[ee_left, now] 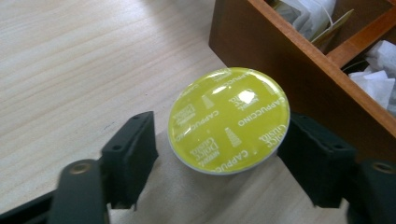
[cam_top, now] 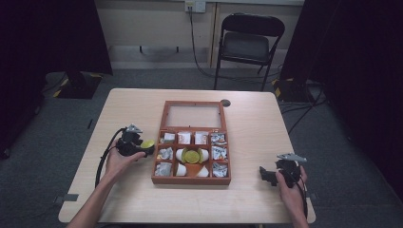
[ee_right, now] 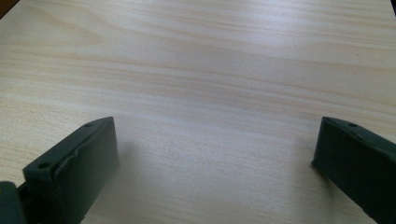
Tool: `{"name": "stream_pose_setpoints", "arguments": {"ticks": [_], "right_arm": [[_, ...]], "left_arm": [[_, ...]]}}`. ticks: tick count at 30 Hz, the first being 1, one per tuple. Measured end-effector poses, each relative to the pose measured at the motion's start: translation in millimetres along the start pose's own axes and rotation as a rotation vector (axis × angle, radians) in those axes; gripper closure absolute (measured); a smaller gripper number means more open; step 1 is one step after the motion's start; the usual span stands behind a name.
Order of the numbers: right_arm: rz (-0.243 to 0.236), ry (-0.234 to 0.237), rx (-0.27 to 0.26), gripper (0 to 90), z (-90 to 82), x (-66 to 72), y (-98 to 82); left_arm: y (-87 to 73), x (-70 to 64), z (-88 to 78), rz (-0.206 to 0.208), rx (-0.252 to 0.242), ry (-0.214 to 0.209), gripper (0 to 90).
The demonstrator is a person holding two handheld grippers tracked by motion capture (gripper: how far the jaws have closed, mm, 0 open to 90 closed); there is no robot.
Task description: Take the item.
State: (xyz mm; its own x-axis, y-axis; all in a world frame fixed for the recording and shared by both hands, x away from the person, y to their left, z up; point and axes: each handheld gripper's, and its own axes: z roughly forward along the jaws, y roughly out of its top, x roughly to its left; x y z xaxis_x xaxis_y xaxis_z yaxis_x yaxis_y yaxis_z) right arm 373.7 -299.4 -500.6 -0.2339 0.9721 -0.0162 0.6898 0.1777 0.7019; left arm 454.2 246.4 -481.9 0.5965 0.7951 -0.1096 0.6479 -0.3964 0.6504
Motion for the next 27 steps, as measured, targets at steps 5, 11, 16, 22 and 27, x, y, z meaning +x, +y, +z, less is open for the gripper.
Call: {"name": "stream_pose_setpoints", "arguments": {"ticks": [5, 11, 16, 22, 27], "right_arm": [[0.000, 0.000, 0.000, 0.0, 0.0, 0.0, 0.0], [-0.001, 0.000, 0.000, 0.0, 0.0, 0.0, 0.0], [-0.001, 0.000, 0.000, 0.0, 0.0, 0.0, 0.0], [-0.001, 0.000, 0.000, 0.0, 0.0, 0.0, 0.0], [-0.001, 0.000, 0.000, 0.0, 0.0, 0.0, 0.0]], "left_arm": [[-2.1, 3.3, -1.3, -0.010, -0.029, 0.007, 22.4], [-1.0, 1.0, -4.6, 0.001, -0.044, 0.008, 19.1], [-1.3, 1.2, -8.9, 0.010, -0.058, -0.005, 18.0], [1.1, 1.3, -18.3, 0.020, -0.111, -0.011, 16.8], [1.4, 1.3, -26.9, 0.006, -0.131, -0.014, 16.9]]}}
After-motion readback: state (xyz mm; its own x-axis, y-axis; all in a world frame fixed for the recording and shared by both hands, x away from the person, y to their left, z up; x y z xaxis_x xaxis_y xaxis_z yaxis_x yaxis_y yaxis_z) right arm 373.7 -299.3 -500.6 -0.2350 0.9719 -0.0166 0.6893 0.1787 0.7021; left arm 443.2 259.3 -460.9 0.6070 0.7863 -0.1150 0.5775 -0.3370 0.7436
